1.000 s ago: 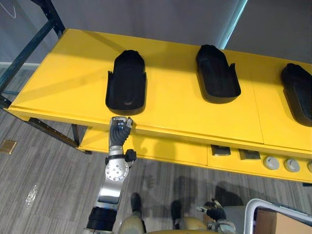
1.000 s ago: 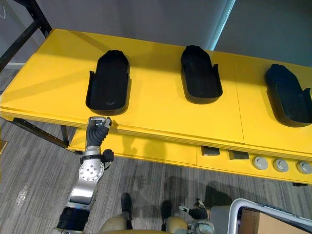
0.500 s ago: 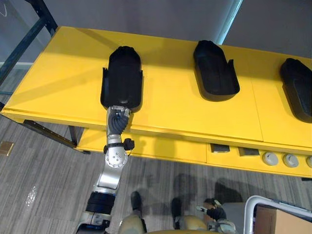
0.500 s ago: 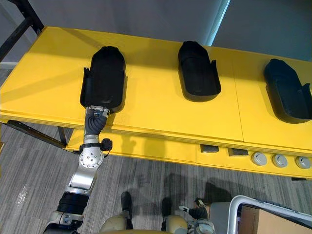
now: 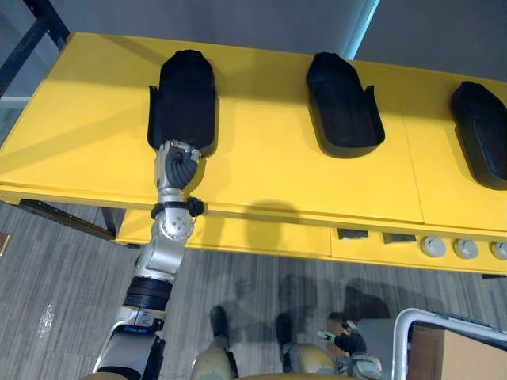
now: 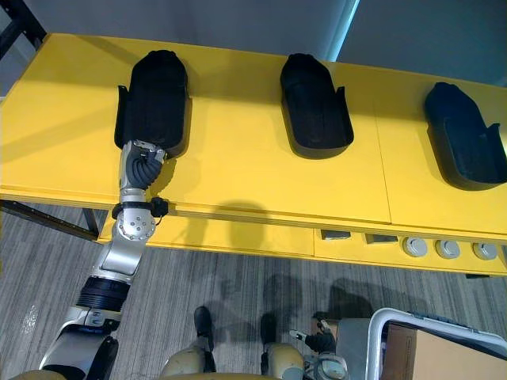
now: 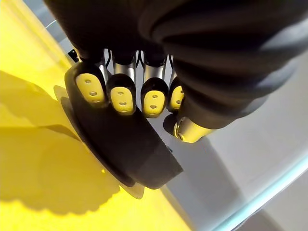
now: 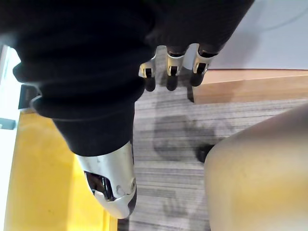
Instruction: Walk over and take plastic housings, then place them on the shelf
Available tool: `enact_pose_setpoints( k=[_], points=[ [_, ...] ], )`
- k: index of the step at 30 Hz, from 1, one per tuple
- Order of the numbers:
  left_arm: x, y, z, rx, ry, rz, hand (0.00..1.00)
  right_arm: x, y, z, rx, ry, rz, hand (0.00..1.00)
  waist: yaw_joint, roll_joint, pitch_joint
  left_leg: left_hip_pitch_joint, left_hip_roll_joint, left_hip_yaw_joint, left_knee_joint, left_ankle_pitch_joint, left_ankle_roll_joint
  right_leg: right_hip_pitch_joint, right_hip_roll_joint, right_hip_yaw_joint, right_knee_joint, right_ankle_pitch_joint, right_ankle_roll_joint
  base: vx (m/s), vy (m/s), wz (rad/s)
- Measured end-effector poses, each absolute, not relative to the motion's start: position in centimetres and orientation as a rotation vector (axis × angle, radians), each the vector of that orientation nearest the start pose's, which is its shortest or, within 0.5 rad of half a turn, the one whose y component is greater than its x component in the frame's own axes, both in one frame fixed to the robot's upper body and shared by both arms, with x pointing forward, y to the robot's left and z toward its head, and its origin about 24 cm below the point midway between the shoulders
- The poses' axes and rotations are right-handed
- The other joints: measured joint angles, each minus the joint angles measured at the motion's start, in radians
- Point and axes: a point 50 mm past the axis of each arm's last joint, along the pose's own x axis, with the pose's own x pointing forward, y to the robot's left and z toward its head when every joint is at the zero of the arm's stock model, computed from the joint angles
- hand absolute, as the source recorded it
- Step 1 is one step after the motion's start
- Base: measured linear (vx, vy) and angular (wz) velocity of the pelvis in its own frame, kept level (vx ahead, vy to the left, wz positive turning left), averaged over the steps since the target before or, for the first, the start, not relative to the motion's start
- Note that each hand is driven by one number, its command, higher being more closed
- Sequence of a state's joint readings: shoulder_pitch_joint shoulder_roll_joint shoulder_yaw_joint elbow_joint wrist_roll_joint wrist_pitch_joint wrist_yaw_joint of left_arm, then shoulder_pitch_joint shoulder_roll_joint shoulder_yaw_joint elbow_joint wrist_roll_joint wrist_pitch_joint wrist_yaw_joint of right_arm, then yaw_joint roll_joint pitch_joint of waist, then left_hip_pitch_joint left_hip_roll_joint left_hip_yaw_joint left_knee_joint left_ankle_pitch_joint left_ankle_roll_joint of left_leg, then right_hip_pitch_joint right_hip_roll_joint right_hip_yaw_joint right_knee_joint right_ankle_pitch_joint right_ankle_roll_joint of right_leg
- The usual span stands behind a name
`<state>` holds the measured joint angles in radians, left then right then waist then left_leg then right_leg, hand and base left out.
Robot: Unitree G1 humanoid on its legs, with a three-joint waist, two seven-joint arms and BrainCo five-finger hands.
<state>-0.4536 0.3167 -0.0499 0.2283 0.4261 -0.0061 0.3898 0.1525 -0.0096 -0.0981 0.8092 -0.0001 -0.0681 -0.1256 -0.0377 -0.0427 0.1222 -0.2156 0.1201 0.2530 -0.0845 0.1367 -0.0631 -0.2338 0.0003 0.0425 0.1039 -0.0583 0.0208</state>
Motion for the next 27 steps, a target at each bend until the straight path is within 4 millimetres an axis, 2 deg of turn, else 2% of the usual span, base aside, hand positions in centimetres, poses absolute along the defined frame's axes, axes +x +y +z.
enact_pose_setpoints(
  k=[6,14,17,19,23,26,27],
  points=[
    [34.2,19.3,14.9,0.736,-0.375,0.348,1.00,12.0,-18.1,-14.0,-0.019,0.885,-0.256,0.00,-0.002,-0.002,0.001,-0.007,0.001,0.011,0.008,0.000,0.000,-0.012,0.000,0.011,0.009,0.000,0.000,-0.01,-0.005,-0.04],
    [34.2,19.3,15.3,0.740,-0.384,0.353,1.00,12.0,-18.1,-14.0,-0.017,0.884,-0.256,0.00,-0.003,-0.002,0.001,-0.004,-0.001,0.018,0.009,0.000,0.000,-0.012,-0.001,0.013,0.013,0.001,-0.001,0.00,-0.005,-0.01],
    [33.7,18.3,16.7,0.728,-0.462,0.337,1.00,12.0,-18.1,-14.1,-0.016,0.886,-0.256,0.00,-0.002,-0.002,0.001,0.004,-0.002,0.006,0.013,0.000,0.000,0.003,-0.002,0.007,0.012,0.001,-0.001,0.01,-0.014,0.09],
    [32.4,17.1,19.0,0.692,-0.601,0.324,1.00,11.9,-18.1,-14.1,-0.016,0.888,-0.256,0.00,-0.002,-0.002,0.001,0.015,-0.003,-0.004,0.013,0.000,0.000,0.018,-0.003,-0.002,0.011,0.001,-0.001,0.00,-0.013,0.11],
    [29.2,16.8,21.0,0.621,-0.780,0.325,1.00,11.8,-18.1,-14.2,-0.016,0.899,-0.256,0.00,0.001,-0.002,0.001,0.046,-0.004,-0.017,0.013,0.000,0.001,0.060,-0.004,-0.012,-0.003,0.001,-0.001,-0.01,-0.010,0.09],
    [26.6,19.4,21.8,0.545,-0.848,0.443,1.00,11.7,-18.1,-14.4,-0.019,0.916,-0.255,0.00,0.010,0.000,0.000,0.061,-0.004,-0.037,0.011,0.000,0.001,0.080,-0.003,-0.025,-0.003,-0.002,-0.003,-0.03,-0.010,0.15],
    [25.6,21.0,22.1,0.501,-0.864,0.509,1.00,11.7,-18.1,-14.5,-0.020,0.921,-0.256,0.00,0.014,0.001,0.000,0.070,-0.005,-0.044,0.004,0.000,0.001,0.092,-0.003,-0.040,-0.004,-0.003,-0.004,-0.02,-0.008,0.18]
  ],
)
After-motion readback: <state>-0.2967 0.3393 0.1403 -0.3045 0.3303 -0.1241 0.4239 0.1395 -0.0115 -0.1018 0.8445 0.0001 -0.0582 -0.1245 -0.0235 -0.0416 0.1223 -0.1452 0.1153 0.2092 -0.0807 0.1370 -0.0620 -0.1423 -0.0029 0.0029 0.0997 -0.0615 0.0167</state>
